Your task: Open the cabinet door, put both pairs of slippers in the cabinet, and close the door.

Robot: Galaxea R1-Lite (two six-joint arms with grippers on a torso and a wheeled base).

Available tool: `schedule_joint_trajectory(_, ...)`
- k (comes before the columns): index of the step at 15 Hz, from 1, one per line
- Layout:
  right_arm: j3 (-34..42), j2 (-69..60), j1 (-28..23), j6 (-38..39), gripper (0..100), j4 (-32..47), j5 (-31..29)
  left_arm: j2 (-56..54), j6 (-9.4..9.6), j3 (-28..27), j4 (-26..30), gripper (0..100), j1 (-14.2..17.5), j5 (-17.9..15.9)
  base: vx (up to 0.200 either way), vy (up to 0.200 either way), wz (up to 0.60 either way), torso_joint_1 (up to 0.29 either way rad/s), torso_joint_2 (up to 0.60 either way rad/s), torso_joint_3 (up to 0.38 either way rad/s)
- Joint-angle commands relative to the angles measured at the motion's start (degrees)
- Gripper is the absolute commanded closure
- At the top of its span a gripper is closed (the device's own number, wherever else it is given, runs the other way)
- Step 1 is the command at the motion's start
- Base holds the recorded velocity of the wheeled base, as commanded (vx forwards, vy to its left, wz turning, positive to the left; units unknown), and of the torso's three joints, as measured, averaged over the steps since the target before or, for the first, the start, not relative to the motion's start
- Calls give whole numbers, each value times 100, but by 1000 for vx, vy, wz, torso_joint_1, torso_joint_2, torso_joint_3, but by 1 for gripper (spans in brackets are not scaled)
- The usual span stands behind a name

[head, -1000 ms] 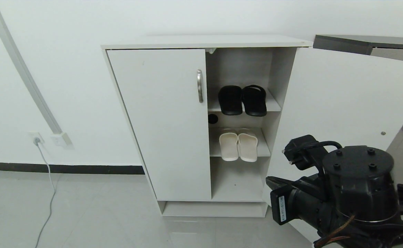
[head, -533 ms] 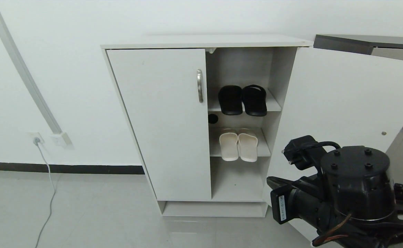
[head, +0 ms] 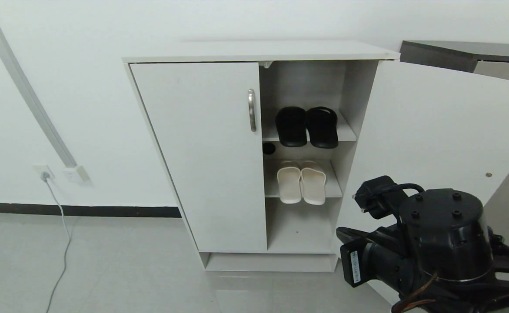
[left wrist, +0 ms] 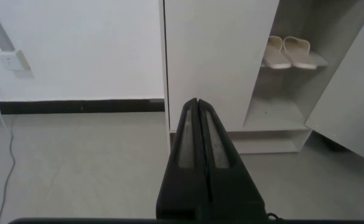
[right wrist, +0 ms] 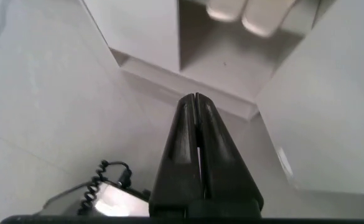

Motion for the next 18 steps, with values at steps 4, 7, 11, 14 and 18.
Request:
schedule_joint_trajectory(4,5,19,13,-63,100,-21,1,0,-1,-2,-10,100,4,0,0,0,0,52,-513,-364)
schedule_joint_trajectory(7,-4,19,13,-80,100,-21,1,9,-1,-2,-10,100,4,0,0,0,0,118,-460,-346)
schedule_joint_trajectory(11,14,19,13,-80,100,-21,1,0,-10,-2,-10,100,4,9,0,0,0,135,-472,-328)
schedule_joint_trajectory(14,23,19,13,-72,100,-38,1,0,-1,-2,-10,100,4,9,0,0,0,162,-489,-323)
schedule_joint_trajectory(18,23,28,13,-72,100,-47,10,9,-10,-2,-10,100,4,0,0,0,0,190,-502,-312)
